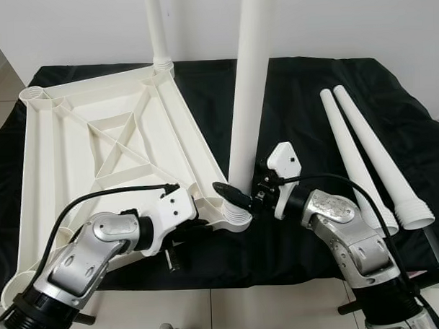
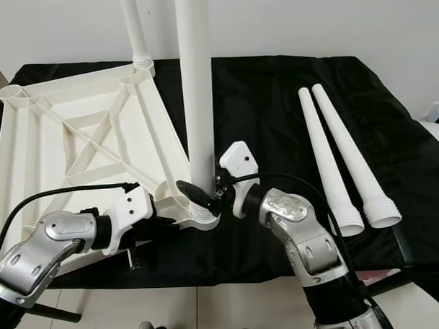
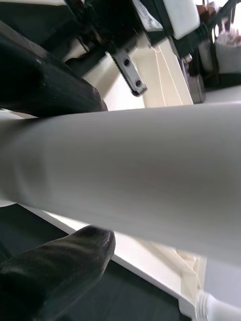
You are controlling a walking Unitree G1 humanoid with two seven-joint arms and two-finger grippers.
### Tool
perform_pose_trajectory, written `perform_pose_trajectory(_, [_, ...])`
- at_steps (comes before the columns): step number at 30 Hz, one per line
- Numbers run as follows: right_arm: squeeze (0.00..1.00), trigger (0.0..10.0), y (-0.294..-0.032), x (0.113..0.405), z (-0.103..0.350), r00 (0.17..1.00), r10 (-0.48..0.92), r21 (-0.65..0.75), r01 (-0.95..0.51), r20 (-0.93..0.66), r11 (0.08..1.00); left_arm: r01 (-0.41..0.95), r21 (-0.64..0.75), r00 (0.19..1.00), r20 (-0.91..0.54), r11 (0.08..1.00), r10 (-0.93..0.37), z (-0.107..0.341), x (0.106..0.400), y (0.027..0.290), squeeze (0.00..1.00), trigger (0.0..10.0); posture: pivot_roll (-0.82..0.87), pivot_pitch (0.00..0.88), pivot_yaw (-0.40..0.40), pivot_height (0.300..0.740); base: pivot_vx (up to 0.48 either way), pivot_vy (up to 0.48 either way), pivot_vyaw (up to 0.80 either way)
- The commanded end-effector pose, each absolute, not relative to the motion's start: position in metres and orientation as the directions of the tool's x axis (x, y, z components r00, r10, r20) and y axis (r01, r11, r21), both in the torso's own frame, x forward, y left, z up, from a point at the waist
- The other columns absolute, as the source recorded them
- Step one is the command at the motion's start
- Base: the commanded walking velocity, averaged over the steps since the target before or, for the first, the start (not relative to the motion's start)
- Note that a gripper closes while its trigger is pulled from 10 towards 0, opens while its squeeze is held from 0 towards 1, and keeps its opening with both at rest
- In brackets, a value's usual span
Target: Building children table
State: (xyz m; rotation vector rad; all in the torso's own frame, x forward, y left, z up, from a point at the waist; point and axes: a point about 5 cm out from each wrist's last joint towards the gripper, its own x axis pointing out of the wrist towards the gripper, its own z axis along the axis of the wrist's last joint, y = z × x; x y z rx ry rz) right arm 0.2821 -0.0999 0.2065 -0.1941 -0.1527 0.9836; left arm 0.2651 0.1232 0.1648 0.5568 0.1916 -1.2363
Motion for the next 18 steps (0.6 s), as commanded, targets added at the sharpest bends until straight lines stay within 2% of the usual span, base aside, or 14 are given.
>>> perform_pose_trajectory(1, [0.00,10.0,-0.103,0.281,0.203,0.533,0.846,-0.207,-0.826,0.018,0.524,0.959,0.280,0.177,-0.461,0.047,-0.870,0.172,0.254,0.125,0.00,0.0,0.04,0.136,-0.008,0.740,0.000,0.000,0.00])
perform_pose_trajectory(2, [0.00,8.6,-0.103,0.280,0.202,0.507,0.862,-0.200,-0.843,0.011,0.499,0.958,0.283,0.179,-0.463,0.047,-0.868,0.173,0.253,0.127,0.00,0.0,0.04,0.135,-0.010,0.740,0.000,0.000,0.00])
perform_pose_trajectory(3, [0.00,8.6,-0.103,0.280,0.202,0.507,0.862,-0.200,-0.843,0.011,0.499,0.958,0.283,0.179,-0.463,0.047,-0.868,0.173,0.253,0.127,0.00,0.0,0.04,0.135,-0.010,0.740,0.000,0.000,0.00])
perform_pose_trajectory(4, [0.00,2.4,-0.103,0.280,0.202,0.489,0.872,-0.196,-0.855,0.005,0.481,0.958,0.283,0.177,-0.464,0.044,-0.868,0.174,0.253,0.129,0.00,0.0,0.04,0.135,-0.010,0.740,0.000,0.000,0.00])
perform_pose_trajectory(6, [0.00,2.4,-0.103,0.280,0.202,0.489,0.872,-0.196,-0.855,0.005,0.481,0.958,0.283,0.177,-0.464,0.044,-0.868,0.174,0.253,0.129,0.00,0.0,0.04,0.135,-0.010,0.740,0.000,0.000,0.00])
perform_pose_trajectory(7, [0.00,0.0,-0.102,0.279,0.201,0.474,0.880,-0.192,-0.863,0.006,0.467,0.957,0.286,0.179,-0.463,0.045,-0.868,0.174,0.253,0.129,0.00,0.0,0.04,0.136,-0.011,0.740,0.000,0.000,0.00])
perform_pose_trajectory(14, [0.00,0.0,-0.096,0.283,0.200,0.492,0.870,-0.188,-0.852,0.024,0.488,0.956,0.284,0.192,-0.410,0.076,-0.891,0.177,0.255,0.118,0.00,0.0,0.04,0.142,-0.009,0.740,0.000,0.000,0.00])
perform_pose_trajectory(17, [0.00,0.0,-0.094,0.285,0.196,0.539,0.842,-0.182,-0.826,0.021,0.533,0.953,0.284,0.207,-0.371,0.101,-0.906,0.180,0.257,0.111,0.00,0.0,0.03,0.144,-0.007,0.740,0.000,0.000,0.00])
perform_pose_trajectory(18, [0.00,0.0,-0.094,0.289,0.192,0.592,0.806,-0.188,-0.791,0.011,0.583,0.951,0.284,0.222,-0.342,0.124,-0.913,0.183,0.260,0.106,0.00,0.0,0.03,0.146,-0.006,0.740,0.000,0.000,0.00])
